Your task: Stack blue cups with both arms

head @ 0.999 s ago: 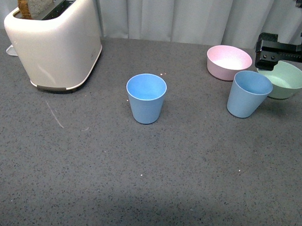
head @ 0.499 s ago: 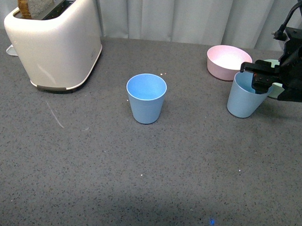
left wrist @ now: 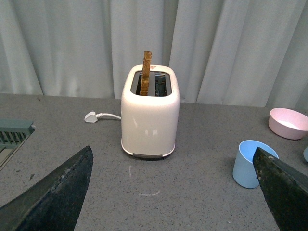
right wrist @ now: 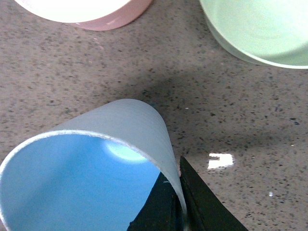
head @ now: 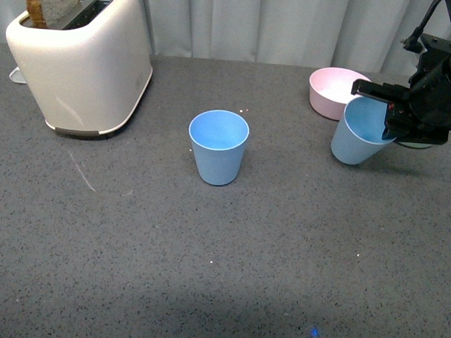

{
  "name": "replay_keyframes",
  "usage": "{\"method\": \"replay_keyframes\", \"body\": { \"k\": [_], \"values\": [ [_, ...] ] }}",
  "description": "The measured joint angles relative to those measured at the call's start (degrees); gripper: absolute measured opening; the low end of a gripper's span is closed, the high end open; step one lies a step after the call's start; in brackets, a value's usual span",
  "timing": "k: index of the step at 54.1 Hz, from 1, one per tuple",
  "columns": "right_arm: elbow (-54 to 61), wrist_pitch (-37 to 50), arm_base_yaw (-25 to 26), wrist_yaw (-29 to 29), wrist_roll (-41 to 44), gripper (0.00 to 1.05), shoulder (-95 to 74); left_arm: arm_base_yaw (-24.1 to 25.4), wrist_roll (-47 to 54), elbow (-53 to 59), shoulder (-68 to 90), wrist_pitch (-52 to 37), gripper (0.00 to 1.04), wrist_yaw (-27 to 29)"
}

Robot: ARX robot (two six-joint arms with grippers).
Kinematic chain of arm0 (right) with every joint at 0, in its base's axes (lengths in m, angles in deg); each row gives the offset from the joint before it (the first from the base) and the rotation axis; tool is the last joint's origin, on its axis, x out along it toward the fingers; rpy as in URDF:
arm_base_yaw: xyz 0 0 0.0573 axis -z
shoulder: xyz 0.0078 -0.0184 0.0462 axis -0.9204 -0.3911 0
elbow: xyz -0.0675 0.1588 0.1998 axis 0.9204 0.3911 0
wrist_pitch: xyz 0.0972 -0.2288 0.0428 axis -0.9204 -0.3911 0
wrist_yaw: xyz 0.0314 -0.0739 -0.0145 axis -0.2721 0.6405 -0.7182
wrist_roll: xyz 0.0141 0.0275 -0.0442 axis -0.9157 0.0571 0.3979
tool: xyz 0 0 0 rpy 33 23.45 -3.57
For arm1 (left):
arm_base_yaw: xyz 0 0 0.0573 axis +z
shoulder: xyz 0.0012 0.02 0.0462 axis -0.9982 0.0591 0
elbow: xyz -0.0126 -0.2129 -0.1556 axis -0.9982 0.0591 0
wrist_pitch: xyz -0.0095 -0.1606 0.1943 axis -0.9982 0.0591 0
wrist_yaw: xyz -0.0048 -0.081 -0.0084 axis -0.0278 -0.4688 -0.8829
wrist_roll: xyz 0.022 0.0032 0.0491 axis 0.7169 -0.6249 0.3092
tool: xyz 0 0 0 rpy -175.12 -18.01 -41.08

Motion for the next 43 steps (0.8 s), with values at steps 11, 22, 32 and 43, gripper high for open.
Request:
{"method": "replay_keyframes", "body": {
  "k": [11, 22, 32, 43],
  "values": [
    [0.0, 0.07, -3.5, -7.67, -2.16, 0.01, 5.53, 0.0, -0.02, 0.0, -0.02, 0.0, 0.98, -0.02],
    [-0.7, 0.5, -12.76, -12.33, -4.44, 0.01, 8.96, 0.0, 0.0, 0.0, -0.02, 0.0, 0.98, 0.0],
    [-1.75, 0.24, -16.13, -11.54, -4.87, 0.01, 6.84, 0.0, 0.0, 0.0, -0.02, 0.0, 0.98, 0.0],
    [-2.82, -0.39, -16.5, -11.37, -5.38, 0.01, 5.33, 0.0, 0.0, 0.0, -0.02, 0.0, 0.98, 0.0]
  ]
}}
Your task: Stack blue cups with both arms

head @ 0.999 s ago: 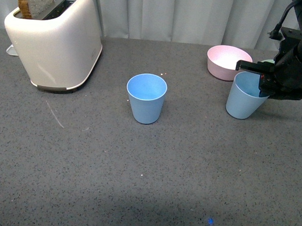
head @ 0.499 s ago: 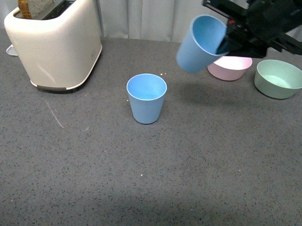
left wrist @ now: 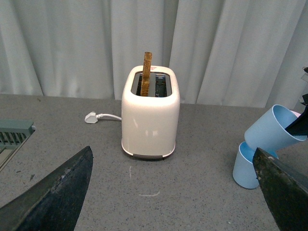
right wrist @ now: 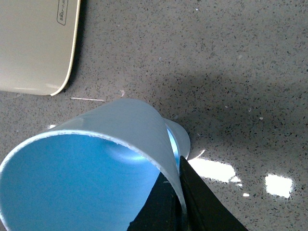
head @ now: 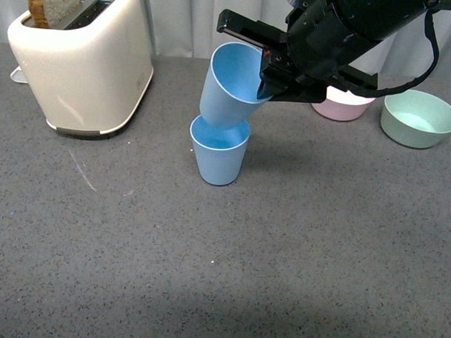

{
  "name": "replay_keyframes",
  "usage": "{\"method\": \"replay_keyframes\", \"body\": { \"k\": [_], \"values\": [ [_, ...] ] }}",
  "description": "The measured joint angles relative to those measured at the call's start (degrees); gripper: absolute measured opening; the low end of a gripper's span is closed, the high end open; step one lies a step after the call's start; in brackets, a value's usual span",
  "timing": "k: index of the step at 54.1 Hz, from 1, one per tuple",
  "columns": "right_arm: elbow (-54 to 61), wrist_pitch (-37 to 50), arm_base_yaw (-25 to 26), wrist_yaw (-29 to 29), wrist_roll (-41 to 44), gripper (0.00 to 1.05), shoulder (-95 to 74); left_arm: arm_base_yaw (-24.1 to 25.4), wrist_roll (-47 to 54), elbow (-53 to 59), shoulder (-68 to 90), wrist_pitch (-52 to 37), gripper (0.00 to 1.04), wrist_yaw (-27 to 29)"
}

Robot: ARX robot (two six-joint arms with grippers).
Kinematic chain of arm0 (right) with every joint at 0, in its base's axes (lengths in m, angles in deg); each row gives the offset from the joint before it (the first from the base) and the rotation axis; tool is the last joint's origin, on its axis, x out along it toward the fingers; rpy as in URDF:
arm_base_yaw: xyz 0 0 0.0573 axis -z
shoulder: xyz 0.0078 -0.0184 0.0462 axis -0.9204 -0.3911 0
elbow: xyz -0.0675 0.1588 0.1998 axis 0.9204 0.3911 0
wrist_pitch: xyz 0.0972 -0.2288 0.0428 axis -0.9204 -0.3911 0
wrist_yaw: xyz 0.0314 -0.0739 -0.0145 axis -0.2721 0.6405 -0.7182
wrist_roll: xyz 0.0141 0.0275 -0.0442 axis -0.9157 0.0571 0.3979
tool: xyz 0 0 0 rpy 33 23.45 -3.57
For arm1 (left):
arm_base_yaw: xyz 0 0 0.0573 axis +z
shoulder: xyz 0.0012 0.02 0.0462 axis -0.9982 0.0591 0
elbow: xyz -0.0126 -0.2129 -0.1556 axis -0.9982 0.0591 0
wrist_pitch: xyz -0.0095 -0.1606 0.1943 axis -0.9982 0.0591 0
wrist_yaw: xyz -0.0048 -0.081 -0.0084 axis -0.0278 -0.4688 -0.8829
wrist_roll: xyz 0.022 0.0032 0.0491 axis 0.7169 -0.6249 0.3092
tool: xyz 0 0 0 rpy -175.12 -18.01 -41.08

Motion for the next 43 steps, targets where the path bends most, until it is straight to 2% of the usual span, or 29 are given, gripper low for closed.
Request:
{"method": "replay_keyframes", "body": {
  "k": [4, 11, 12, 19, 22, 23, 26, 27, 29, 34, 37, 43],
  "values": [
    [-0.09, -0.63, -0.09, -0.46, -0.04, 0.02, 0.0, 0.0, 0.0, 0.0, 0.0, 0.0, 0.98, 0.0],
    [0.42, 0.55, -0.04, -1.11, -0.17, 0.31, 0.44, 0.0, -0.02, 0.0, 0.0, 0.0, 0.98, 0.0],
    [0.5, 0.66, -0.02, -1.05, -0.13, 0.33, 0.57, 0.0, 0.0, 0.0, 0.0, 0.0, 0.98, -0.02],
    [3.87, 3.26, 0.7, 2.1, 2.97, 0.55, 3.58, 0.0, 0.0, 0.0, 0.0, 0.0, 0.98, 0.0],
    [5.18, 4.2, 1.11, 3.19, 4.52, 0.69, 5.4, 0.0, 0.0, 0.0, 0.02, 0.0, 0.98, 0.0],
    [6.47, 7.93, 0.94, 6.01, 5.86, 0.68, 5.64, 0.0, 0.0, 0.0, 0.0, 0.0, 0.98, -0.02],
    [17.64, 32.41, 1.09, 22.43, 13.88, 0.55, 7.8, 0.0, 0.0, 0.0, 0.02, 0.0, 0.98, -0.11],
    [21.03, 38.53, 1.36, 26.01, 16.37, 0.51, 8.48, 0.0, 0.0, 0.0, 0.0, 0.0, 0.98, -0.07],
    [29.07, 53.37, 2.43, 29.27, 19.89, 0.42, 9.97, 0.0, 0.0, 0.0, 0.02, 0.0, 0.98, 0.11],
    [40.0, 73.59, 5.01, 28.63, 22.97, 0.26, 13.79, 0.0, 0.0, 0.0, -0.02, 0.0, 0.98, 0.13],
    [44.24, 78.64, 6.32, 27.69, 23.96, 0.17, 17.18, 0.0, 0.0, 0.0, 0.0, 0.0, 0.98, 0.13],
    [51.01, 81.15, 8.81, 25.75, 24.81, 0.0, 23.23, 0.0, 0.0, 0.0, -0.02, 0.0, 0.98, 0.0]
  ]
}}
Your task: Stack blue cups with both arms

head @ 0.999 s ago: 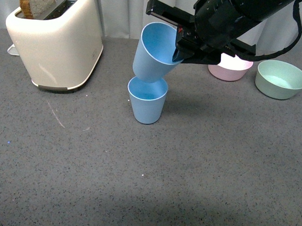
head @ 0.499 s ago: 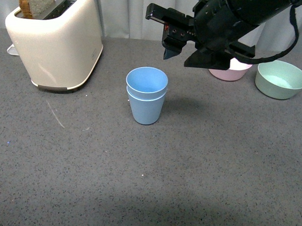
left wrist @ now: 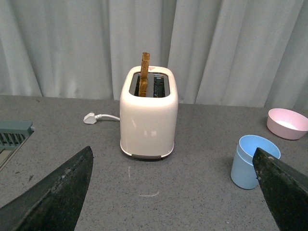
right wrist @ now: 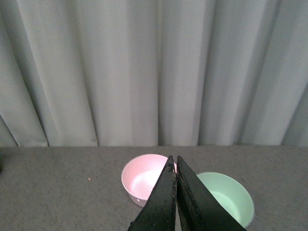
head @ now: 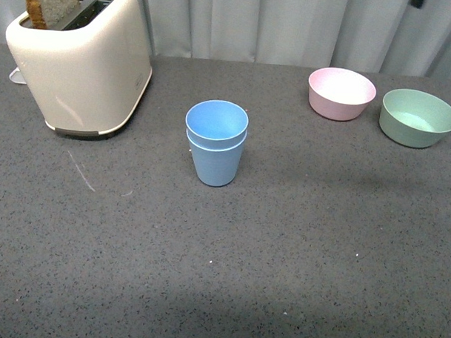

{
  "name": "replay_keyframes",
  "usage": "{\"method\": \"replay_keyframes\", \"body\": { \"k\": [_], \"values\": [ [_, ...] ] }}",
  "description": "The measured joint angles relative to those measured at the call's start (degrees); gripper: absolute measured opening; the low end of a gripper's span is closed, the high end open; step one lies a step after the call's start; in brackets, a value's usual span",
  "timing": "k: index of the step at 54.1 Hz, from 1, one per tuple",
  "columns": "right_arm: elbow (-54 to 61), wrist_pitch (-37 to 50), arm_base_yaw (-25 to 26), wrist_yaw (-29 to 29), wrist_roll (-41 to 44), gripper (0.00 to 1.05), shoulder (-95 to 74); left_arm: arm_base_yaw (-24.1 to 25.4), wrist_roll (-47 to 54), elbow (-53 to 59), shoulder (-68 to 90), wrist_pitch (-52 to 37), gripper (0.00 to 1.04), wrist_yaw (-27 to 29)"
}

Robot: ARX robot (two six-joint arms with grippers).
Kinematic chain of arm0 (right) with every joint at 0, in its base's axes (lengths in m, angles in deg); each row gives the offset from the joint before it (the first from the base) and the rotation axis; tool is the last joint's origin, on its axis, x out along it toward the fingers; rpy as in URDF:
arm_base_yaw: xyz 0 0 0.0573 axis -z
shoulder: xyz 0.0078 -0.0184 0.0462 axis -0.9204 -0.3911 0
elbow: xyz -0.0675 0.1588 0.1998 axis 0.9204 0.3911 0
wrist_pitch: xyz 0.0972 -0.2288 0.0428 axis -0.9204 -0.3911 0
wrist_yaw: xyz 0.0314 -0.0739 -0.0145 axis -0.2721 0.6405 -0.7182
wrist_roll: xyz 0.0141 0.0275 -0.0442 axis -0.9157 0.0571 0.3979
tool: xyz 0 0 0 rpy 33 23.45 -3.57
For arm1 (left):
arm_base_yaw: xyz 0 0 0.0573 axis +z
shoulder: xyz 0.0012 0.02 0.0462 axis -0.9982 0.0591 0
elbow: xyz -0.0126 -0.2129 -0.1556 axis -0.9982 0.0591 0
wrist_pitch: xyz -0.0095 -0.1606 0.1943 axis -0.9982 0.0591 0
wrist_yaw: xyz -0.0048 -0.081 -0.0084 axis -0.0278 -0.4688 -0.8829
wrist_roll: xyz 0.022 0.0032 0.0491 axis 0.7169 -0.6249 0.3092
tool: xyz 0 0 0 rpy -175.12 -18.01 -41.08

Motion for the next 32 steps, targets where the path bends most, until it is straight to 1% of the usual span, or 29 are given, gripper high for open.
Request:
{"method": "replay_keyframes", "body": {
  "k": [5, 8, 18, 32],
  "values": [
    [7.56, 0.09, 2.23, -2.64, 0.44, 0.01, 5.38, 0.0, 0.0, 0.0, 0.0, 0.0, 0.98, 0.0],
    [9.79, 0.0, 2.97, -3.58, 0.48, 0.01, 7.61, 0.0, 0.0, 0.0, 0.0, 0.0, 0.98, 0.02],
    [15.41, -1.42, 5.27, -5.7, 0.48, 0.01, 15.3, 0.0, 0.0, 0.0, 0.0, 0.0, 0.98, 0.02],
    [21.42, -6.27, 7.98, -8.37, 0.48, 0.01, 25.9, 0.0, 0.0, 0.0, 0.0, 0.0, 0.98, 0.02]
  ]
}}
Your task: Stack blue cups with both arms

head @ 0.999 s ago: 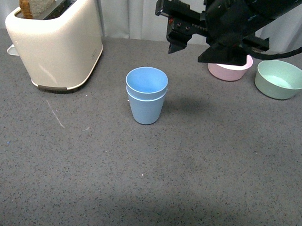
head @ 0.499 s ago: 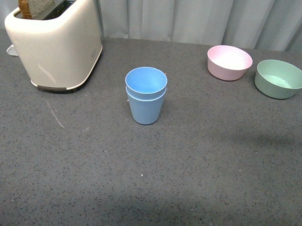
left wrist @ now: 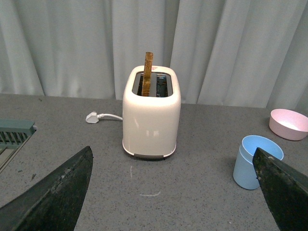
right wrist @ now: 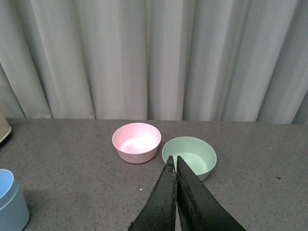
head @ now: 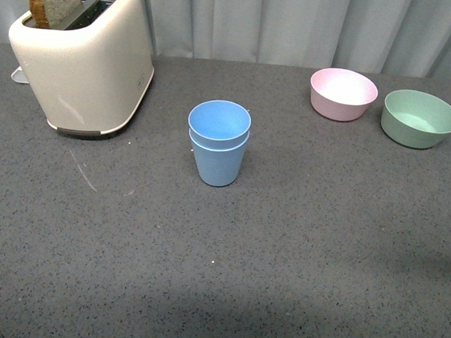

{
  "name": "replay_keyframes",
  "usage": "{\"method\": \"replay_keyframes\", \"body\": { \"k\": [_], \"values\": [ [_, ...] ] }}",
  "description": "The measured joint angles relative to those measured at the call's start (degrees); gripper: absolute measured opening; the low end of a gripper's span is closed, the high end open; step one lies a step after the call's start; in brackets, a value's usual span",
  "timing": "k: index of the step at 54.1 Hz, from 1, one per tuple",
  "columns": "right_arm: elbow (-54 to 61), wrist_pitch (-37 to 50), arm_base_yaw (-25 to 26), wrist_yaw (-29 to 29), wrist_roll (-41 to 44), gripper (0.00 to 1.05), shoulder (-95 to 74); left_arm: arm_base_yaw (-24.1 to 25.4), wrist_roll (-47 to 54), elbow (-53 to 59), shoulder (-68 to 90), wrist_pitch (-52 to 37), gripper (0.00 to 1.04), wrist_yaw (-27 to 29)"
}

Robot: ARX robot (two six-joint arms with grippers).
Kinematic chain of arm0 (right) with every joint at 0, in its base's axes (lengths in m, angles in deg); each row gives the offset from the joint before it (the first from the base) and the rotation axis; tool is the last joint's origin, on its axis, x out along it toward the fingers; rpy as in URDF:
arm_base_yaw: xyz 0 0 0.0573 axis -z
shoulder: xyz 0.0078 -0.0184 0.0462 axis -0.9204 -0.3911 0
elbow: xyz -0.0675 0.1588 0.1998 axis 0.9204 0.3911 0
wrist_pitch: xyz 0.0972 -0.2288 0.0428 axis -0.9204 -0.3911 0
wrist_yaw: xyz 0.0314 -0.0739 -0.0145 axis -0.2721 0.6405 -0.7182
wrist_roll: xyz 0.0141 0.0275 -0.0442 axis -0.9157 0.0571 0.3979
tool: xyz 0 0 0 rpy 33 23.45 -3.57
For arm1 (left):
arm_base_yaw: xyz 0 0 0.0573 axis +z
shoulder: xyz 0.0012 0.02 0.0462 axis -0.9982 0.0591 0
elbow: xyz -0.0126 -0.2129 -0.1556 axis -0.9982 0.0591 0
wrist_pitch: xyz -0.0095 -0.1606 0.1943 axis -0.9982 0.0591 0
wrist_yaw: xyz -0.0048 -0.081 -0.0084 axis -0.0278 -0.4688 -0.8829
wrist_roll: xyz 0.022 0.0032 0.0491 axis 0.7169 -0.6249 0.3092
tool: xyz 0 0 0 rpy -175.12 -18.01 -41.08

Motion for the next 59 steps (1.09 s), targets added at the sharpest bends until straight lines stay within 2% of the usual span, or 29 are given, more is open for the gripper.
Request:
{"method": "replay_keyframes", "body": {
  "k": [8, 11, 15, 59],
  "values": [
    [2.58, -4.09, 1.18, -1.2, -0.02, 0.01, 6.43, 0.0, 0.0, 0.0, 0.0, 0.0, 0.98, 0.0],
    [3.67, -6.69, 4.09, -5.01, 0.0, 0.01, 10.25, 0.0, 0.0, 0.0, 0.0, 0.0, 0.98, -0.02],
    [4.57, -9.7, 5.55, -5.14, 0.0, 0.01, 14.29, 0.0, 0.0, 0.0, 0.0, 0.0, 0.98, 0.0],
    [7.41, -36.68, 5.64, -5.55, -0.02, 0.01, 45.13, 0.0, 0.0, 0.0, 0.0, 0.0, 0.98, 0.0]
  ]
}}
